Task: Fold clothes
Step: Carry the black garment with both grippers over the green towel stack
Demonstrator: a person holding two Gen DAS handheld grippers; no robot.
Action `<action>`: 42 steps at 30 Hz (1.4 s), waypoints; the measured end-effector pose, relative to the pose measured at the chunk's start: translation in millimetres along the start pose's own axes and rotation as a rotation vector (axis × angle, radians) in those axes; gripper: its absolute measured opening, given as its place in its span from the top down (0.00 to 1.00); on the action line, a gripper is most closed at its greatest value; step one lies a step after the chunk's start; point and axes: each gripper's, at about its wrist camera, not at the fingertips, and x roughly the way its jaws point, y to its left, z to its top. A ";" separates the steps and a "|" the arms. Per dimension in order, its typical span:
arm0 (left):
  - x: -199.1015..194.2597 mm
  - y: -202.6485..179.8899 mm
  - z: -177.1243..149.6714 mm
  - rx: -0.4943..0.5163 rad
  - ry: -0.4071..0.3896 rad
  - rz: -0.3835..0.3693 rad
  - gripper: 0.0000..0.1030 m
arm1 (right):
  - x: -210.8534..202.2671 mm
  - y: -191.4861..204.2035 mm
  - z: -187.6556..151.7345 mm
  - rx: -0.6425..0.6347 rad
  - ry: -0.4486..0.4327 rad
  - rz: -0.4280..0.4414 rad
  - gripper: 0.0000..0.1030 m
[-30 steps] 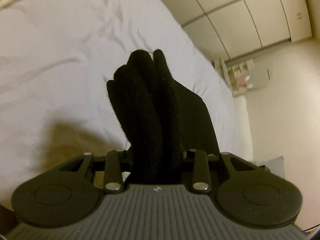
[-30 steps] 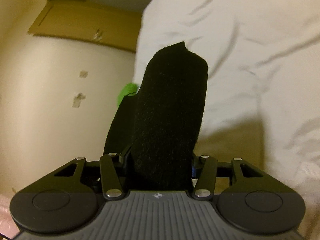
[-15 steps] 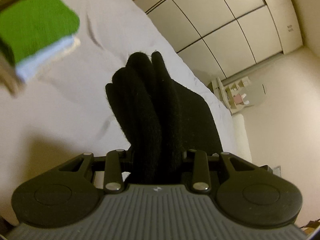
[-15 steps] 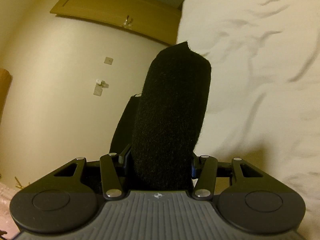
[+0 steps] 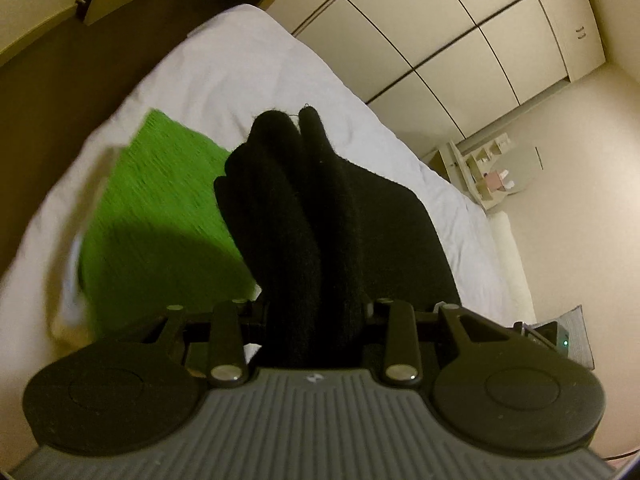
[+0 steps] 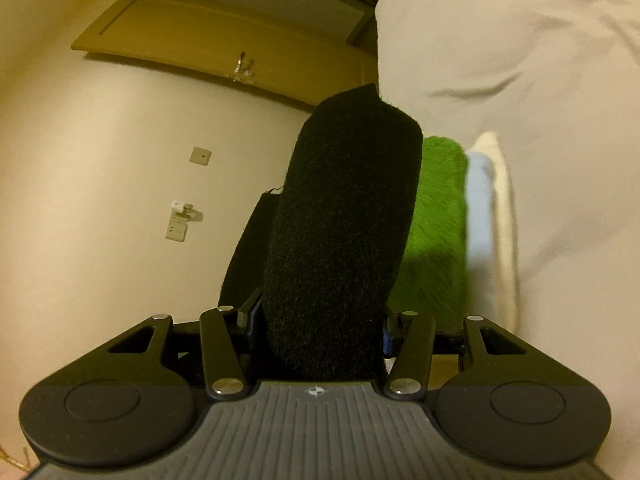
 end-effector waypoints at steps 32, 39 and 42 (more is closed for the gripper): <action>86.7 133.4 60.0 0.026 0.035 0.073 0.58 | 145.0 -62.2 13.6 -0.015 0.023 -0.237 0.33; 35.0 85.9 54.9 0.152 -0.064 0.363 0.65 | 118.2 -6.7 6.5 -0.215 -0.010 -0.398 0.18; 20.7 55.1 41.5 0.282 -0.071 0.411 0.84 | 105.7 24.2 -12.9 -0.404 -0.004 -0.496 0.49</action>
